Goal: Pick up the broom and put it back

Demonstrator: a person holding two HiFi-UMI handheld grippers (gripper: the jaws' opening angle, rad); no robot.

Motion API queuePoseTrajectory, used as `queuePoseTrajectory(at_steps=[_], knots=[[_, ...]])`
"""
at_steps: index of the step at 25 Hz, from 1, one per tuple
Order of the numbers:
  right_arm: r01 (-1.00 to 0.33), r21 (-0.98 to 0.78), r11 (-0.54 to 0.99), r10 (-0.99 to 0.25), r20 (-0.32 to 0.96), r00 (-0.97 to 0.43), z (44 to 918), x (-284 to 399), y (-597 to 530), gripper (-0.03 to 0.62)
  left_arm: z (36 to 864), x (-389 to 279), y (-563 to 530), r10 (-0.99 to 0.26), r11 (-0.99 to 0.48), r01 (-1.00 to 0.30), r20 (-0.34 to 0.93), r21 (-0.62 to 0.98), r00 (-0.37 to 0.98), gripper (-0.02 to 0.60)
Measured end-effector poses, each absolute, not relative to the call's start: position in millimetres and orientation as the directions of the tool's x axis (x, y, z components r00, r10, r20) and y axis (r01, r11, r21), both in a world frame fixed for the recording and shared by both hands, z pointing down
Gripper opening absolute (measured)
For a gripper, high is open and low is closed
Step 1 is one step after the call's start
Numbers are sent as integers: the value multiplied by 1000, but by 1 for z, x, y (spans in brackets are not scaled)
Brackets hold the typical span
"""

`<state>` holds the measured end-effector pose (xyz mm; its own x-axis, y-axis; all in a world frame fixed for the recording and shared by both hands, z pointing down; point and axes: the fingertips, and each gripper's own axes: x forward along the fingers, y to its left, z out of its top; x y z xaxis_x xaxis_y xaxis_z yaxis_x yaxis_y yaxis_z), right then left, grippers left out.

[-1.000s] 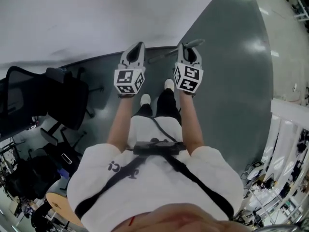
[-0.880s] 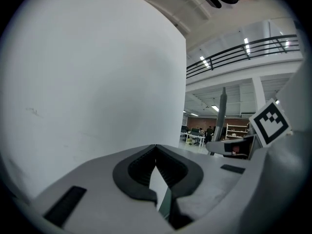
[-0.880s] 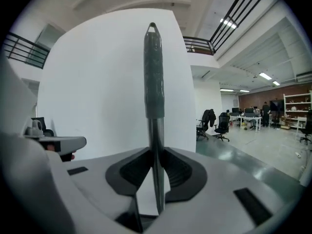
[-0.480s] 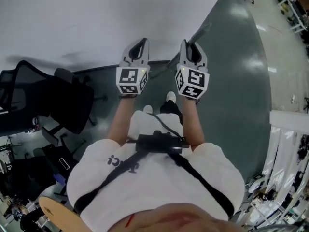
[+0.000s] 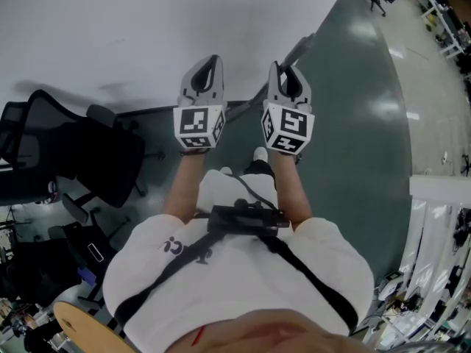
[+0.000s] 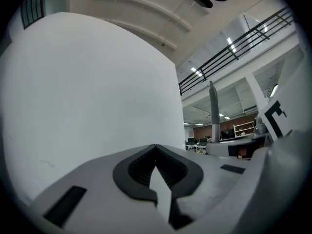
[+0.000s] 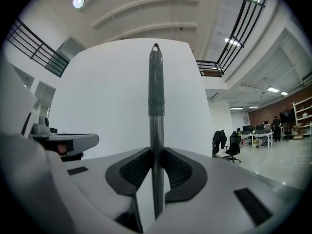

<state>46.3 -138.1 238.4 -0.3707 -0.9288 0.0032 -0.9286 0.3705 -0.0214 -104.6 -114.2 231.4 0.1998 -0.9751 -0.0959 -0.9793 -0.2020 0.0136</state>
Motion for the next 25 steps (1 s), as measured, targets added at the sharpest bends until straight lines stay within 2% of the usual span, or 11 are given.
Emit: queuePoseTrajectory(at_steps=[13,25], knots=[[-897,-26,440,-891,114,-440,283,7,-146,95,269,-138,-110,-992,-128,-988,-27,88,126,8],[-882,-48,469,-834,306,-459,402,-58,-171,94,377,-202,-112,-985,4,-991,174,133,20,9]])
